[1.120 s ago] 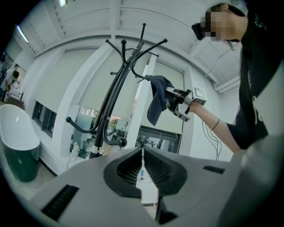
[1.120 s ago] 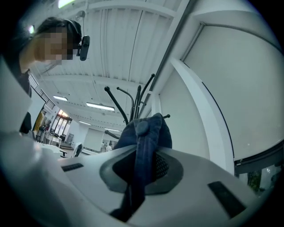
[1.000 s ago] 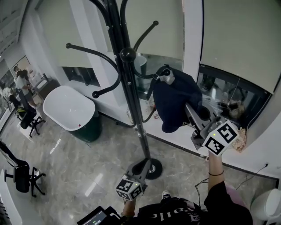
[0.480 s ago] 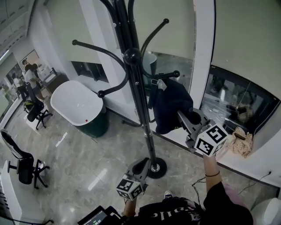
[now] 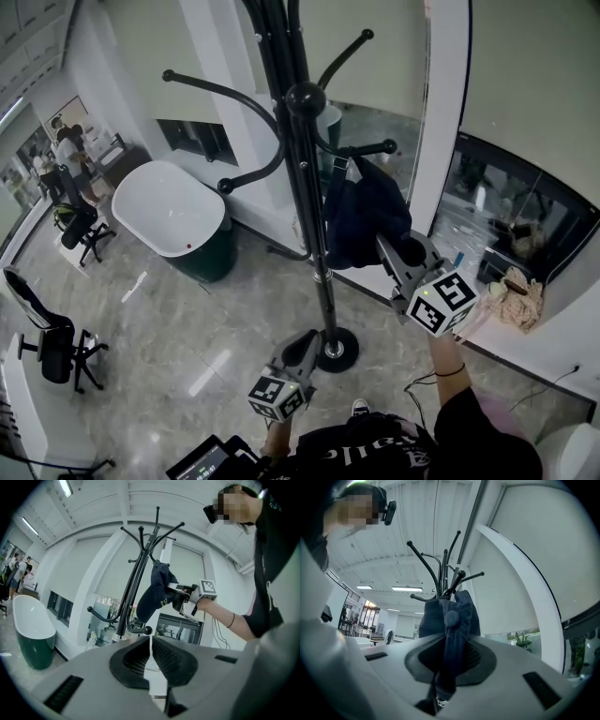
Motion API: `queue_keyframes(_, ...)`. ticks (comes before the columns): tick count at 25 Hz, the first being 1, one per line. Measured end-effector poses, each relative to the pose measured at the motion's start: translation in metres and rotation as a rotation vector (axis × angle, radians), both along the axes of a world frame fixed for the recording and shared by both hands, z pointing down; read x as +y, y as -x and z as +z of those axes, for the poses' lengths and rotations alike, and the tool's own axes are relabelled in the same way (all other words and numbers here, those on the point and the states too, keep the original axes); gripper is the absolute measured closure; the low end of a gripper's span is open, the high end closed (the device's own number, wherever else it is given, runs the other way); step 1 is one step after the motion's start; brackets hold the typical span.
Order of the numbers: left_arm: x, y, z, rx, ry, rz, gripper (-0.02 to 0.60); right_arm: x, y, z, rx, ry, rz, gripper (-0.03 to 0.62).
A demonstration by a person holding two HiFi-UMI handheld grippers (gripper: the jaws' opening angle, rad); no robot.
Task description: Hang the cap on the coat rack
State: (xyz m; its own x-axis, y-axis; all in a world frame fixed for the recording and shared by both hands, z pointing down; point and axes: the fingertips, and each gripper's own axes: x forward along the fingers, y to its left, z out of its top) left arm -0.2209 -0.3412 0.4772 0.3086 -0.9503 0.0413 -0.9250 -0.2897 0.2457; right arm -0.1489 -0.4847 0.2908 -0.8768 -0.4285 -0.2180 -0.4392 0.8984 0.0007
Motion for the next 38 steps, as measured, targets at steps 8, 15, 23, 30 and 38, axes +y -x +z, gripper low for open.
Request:
queue_keyframes(8, 0.015, -0.001, 0.001, 0.001, 0.003, 0.024, 0.577, 0.012, -0.019, 0.026, 0.012, 0.061, 0.062, 0.459)
queue_keyframes(15, 0.04, -0.003, 0.004, 0.002, 0.001, 0.073, 0.577, 0.054, -0.023, 0.076, 0.073, 0.156, 0.058, 0.459)
queue_keyframes(23, 0.083, -0.006, 0.006, 0.001, 0.003, 0.136, 0.577, 0.127, -0.017, 0.113, 0.107, 0.222, 0.067, 0.479)
queue_keyframes(30, 0.127, -0.007, 0.011, 0.0, 0.011, 0.183, 0.577, 0.196, -0.012, 0.148, 0.128, 0.302, 0.087, 0.562)
queue_keyframes(38, 0.181, -0.021, 0.021, 0.007, 0.016, 0.237, 0.577, 0.28, -0.019, 0.186, 0.156, 0.398, 0.106, 0.577)
